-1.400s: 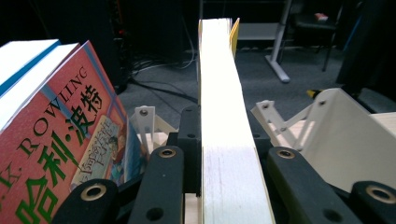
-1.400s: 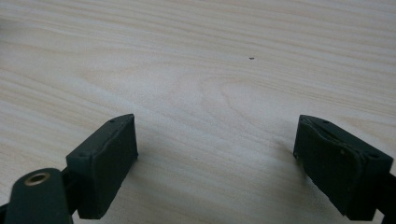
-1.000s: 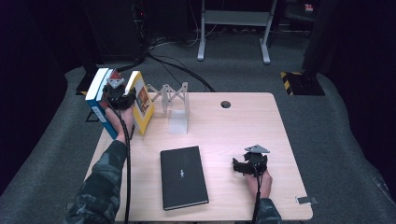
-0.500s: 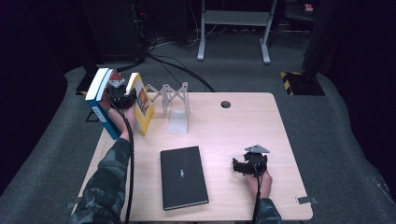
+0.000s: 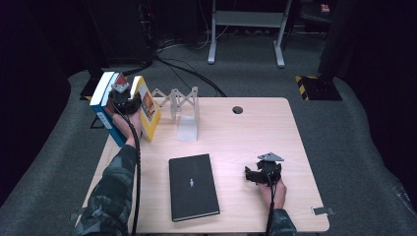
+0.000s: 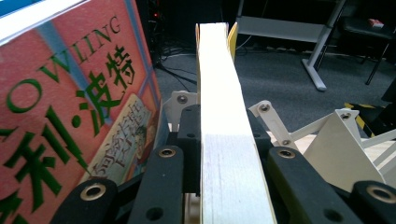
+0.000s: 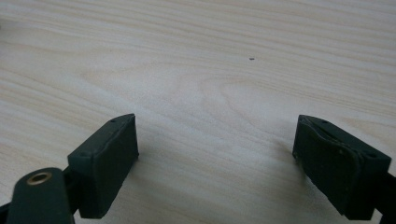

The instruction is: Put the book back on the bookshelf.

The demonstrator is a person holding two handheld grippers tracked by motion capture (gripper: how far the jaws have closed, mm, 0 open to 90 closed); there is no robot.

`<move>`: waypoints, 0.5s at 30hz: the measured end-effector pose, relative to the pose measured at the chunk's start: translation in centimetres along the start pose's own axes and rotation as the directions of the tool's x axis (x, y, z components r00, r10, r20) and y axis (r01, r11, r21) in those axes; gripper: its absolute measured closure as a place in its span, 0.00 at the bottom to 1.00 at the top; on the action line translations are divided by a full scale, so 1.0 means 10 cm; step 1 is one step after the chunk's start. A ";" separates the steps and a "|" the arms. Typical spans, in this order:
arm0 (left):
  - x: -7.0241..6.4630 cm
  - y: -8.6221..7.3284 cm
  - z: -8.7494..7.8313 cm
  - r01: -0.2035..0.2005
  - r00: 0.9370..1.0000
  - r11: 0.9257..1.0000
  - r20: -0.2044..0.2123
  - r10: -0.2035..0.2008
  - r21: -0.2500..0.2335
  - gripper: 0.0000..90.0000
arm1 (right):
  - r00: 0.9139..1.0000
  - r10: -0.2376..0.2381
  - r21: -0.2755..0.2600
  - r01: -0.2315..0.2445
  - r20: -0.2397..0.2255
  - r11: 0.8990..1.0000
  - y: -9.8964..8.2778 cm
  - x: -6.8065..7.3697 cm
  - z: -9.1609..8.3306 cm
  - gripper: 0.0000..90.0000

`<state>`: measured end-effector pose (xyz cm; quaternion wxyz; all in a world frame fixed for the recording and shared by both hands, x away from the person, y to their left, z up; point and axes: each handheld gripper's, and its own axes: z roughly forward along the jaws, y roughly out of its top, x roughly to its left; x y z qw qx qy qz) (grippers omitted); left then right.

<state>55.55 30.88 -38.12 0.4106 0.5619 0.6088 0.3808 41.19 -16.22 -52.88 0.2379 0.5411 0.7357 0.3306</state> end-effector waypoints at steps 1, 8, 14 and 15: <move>0.00 0.00 0.00 -0.005 1.000 1.000 -0.002 0.005 0.004 0.83 | 1.000 0.000 0.000 0.000 0.000 1.000 0.00 0.00 0.00 0.15; -0.02 0.01 -0.03 -0.020 1.000 1.000 -0.022 0.021 0.013 0.79 | 1.000 -0.001 0.000 0.001 0.002 1.000 0.00 0.00 0.00 0.15; -0.02 0.05 -0.12 -0.013 0.999 0.999 -0.048 0.015 0.034 0.61 | 1.000 -0.007 0.001 0.007 0.003 1.000 0.00 0.00 0.00 0.15; -0.01 0.06 -0.15 -0.010 0.999 0.999 -0.045 0.011 0.036 0.58 | 1.000 -0.007 0.000 0.007 0.003 1.000 0.00 0.00 0.00 0.15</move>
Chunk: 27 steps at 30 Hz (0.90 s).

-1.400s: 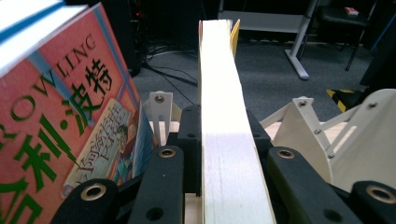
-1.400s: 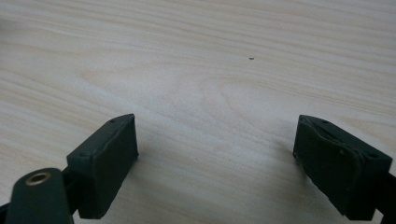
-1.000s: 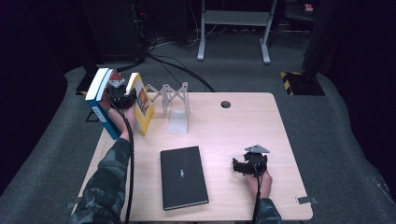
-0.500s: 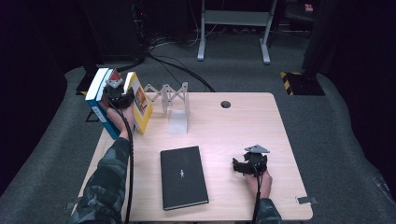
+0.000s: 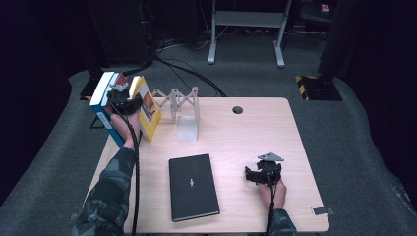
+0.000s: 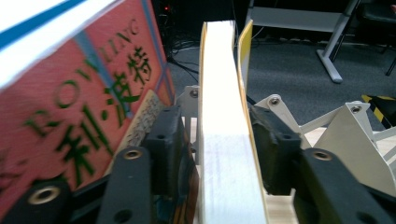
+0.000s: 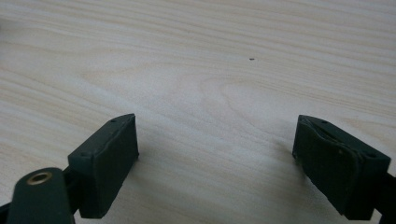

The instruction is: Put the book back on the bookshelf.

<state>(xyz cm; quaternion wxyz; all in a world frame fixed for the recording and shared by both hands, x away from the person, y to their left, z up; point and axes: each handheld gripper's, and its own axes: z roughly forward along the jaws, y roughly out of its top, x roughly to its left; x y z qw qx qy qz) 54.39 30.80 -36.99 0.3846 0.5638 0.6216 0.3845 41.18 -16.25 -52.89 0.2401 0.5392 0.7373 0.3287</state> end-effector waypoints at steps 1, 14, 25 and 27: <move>0.00 0.01 -0.03 -0.003 1.000 1.000 0.005 0.003 -0.001 0.55 | 1.000 0.000 0.000 0.000 0.000 1.000 0.00 0.00 0.00 0.15; 0.01 -0.04 -0.52 -0.076 0.983 0.997 0.164 0.076 -0.005 0.28 | 1.000 0.002 0.000 -0.002 0.000 1.000 0.00 0.00 0.00 0.15; -0.02 -0.31 -0.85 -0.184 0.938 0.982 0.306 0.165 0.032 0.14 | 1.000 0.010 -0.003 -0.010 -0.002 1.000 0.00 0.00 0.00 0.15; -0.01 -0.39 -0.87 -0.205 0.931 0.978 0.319 0.178 0.051 0.11 | 1.000 0.009 -0.003 -0.009 -0.001 1.000 0.00 0.00 0.00 0.15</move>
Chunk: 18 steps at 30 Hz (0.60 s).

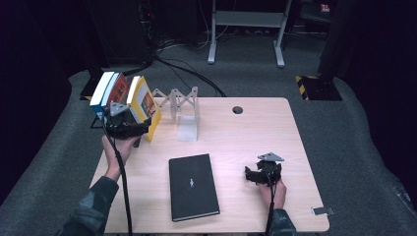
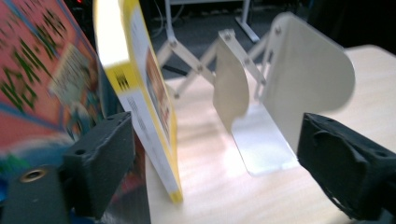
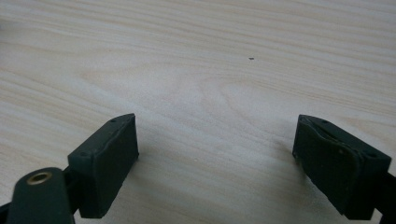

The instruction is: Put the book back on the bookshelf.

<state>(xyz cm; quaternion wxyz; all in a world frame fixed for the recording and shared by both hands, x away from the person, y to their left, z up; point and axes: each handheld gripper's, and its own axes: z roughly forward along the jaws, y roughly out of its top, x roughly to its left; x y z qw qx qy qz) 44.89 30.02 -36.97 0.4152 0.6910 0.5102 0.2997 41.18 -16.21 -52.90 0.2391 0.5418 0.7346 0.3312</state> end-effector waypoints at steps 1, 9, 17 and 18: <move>0.00 -0.05 -0.01 0.001 1.000 1.000 0.010 -0.001 0.010 0.10 | 1.000 0.002 -0.002 -0.002 -0.001 1.000 0.00 0.00 0.00 0.15; 0.01 -0.44 -0.03 -0.010 0.999 0.996 0.040 0.006 0.094 0.03 | 1.000 -0.005 0.002 0.005 0.002 1.000 0.00 0.00 0.00 0.15; 0.00 -0.90 0.02 -0.020 0.998 0.983 0.069 0.007 0.182 0.00 | 1.000 -0.003 0.001 0.003 0.002 1.000 0.00 0.00 0.00 0.15; -0.01 -0.96 0.03 -0.023 0.997 0.981 0.070 0.009 0.193 0.00 | 1.000 -0.003 0.001 0.003 0.002 1.000 0.00 0.00 0.00 0.15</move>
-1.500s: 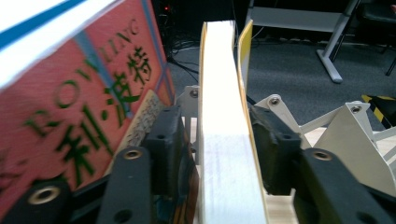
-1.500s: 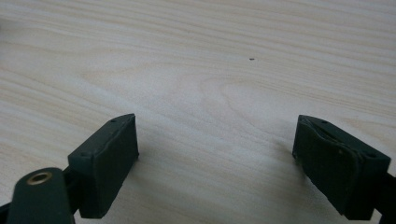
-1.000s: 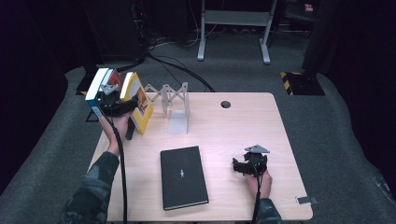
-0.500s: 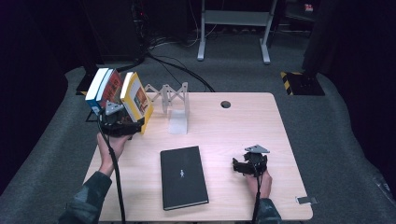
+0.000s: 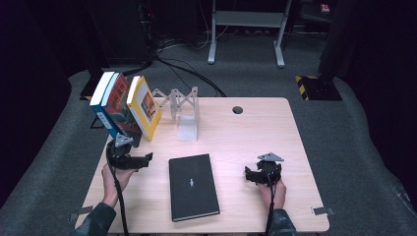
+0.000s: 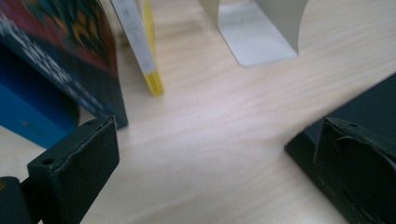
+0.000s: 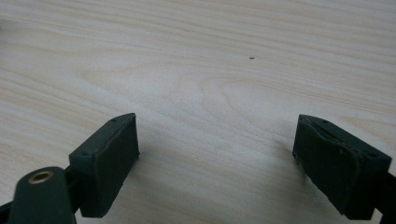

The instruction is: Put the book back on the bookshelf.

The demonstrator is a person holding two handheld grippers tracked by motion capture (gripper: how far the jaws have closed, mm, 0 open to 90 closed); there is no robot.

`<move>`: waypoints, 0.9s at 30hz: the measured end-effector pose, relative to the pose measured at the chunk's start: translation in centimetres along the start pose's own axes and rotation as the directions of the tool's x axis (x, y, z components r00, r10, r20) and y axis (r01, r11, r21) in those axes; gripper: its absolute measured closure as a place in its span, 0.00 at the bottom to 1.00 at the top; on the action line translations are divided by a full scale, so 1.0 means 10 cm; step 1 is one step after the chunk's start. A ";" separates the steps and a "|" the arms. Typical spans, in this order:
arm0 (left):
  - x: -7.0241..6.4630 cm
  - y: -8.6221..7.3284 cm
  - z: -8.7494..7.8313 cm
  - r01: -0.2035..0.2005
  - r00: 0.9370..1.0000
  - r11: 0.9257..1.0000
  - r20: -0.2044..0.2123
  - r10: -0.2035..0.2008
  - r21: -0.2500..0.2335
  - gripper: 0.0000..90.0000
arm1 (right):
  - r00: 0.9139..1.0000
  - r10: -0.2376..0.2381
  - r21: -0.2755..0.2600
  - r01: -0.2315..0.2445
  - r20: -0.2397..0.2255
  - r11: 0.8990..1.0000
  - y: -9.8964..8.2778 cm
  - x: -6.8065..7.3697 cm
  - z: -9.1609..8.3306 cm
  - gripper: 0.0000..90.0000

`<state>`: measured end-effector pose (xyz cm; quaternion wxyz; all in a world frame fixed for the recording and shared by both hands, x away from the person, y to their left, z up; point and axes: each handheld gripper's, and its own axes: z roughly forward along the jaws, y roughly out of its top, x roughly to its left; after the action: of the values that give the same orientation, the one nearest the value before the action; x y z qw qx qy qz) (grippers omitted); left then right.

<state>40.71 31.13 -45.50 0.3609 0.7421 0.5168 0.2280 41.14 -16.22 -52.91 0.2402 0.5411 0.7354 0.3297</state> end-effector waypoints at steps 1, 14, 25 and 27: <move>-0.01 -0.05 0.02 -0.006 1.000 1.000 0.001 0.006 0.008 0.00 | 1.000 0.000 0.000 0.000 -0.001 1.000 0.00 0.00 0.00 0.15; -0.22 -0.45 0.21 -0.053 0.998 0.997 0.024 0.052 0.059 0.00 | 1.000 -0.005 0.015 0.006 -0.019 1.000 0.00 0.02 -0.01 0.12; -0.35 -0.52 0.27 -0.107 0.993 0.989 0.058 0.102 0.101 0.00 | 0.997 -0.034 0.074 0.039 -0.075 0.996 0.02 0.08 -0.01 0.00; -0.37 -0.54 0.29 -0.118 0.992 0.988 0.060 0.112 0.102 0.00 | 0.993 -0.007 0.074 0.016 -0.117 0.997 0.03 0.10 -0.03 0.00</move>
<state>38.16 27.90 -51.37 0.3214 0.7944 0.4746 0.2008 40.77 -15.32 -52.47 0.1783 0.5253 0.7631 0.3315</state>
